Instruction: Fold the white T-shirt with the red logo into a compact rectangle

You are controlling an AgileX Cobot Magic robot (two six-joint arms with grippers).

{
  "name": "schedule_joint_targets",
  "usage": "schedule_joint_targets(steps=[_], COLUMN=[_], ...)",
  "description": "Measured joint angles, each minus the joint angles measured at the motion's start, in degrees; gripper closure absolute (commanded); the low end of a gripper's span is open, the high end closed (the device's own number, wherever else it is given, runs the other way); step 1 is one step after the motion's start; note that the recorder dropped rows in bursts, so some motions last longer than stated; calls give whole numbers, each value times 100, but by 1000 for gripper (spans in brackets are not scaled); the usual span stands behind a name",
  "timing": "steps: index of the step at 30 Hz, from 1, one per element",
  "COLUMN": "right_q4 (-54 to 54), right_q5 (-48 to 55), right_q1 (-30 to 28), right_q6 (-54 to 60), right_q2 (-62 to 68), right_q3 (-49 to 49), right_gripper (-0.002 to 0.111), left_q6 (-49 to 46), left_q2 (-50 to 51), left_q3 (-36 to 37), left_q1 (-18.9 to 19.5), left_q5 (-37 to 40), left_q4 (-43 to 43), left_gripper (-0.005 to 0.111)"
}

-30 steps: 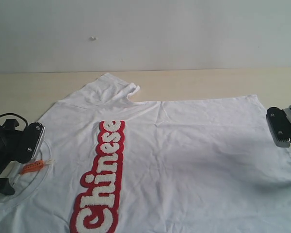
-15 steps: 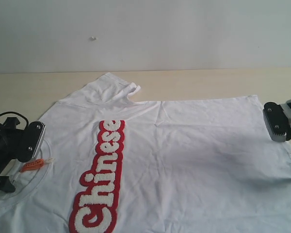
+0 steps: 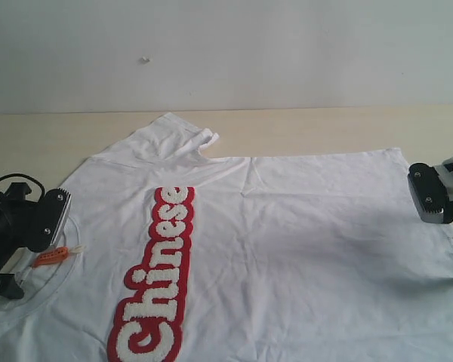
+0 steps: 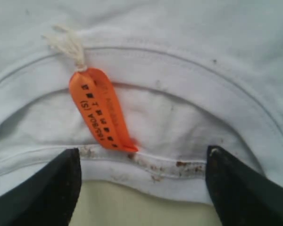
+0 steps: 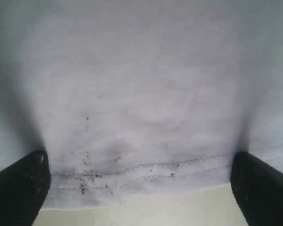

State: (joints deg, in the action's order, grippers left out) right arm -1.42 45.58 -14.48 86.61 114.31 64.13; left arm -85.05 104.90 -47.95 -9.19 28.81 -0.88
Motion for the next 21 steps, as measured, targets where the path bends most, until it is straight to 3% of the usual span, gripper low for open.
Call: schedule_joint_targets(steps=[17,21], right_q4=[56,60], right_q5=[-10,-22], right_q1=[0,0], right_q6=[0,0], right_q2=[0,0], right_q3=[0,0], right_gripper=[3,3], left_q6=[0,363], left_q2=[81,-49], left_q3=[-59,-48], left_q1=[0,0], left_q5=[86,-297], left_q4=[0,-258], left_gripper=[36,35])
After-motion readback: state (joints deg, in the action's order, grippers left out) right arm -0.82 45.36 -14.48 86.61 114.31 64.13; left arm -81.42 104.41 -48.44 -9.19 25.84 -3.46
